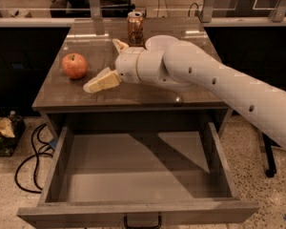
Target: Place apple into top drawer
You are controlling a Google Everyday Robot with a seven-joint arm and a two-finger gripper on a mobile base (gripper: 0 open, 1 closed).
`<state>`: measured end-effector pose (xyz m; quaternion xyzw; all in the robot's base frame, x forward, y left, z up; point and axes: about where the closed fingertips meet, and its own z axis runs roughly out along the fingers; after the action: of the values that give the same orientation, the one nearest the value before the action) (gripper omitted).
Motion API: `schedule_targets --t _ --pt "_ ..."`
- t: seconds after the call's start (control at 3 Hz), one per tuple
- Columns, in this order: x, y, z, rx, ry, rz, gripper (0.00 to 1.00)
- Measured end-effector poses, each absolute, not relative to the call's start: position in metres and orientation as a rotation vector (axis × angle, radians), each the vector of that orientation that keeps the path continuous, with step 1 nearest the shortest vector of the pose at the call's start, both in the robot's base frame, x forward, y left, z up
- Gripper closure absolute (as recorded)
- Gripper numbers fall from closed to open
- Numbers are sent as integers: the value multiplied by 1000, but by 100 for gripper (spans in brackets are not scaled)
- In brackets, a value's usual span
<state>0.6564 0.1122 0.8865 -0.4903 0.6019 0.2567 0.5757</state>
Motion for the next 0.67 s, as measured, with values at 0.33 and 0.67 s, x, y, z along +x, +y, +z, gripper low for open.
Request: schedule_targets --t 0.33,0.67 --pt "661 141 879 -1194 1466 631 0" --pt "668 163 874 -1204 1471 696 0"
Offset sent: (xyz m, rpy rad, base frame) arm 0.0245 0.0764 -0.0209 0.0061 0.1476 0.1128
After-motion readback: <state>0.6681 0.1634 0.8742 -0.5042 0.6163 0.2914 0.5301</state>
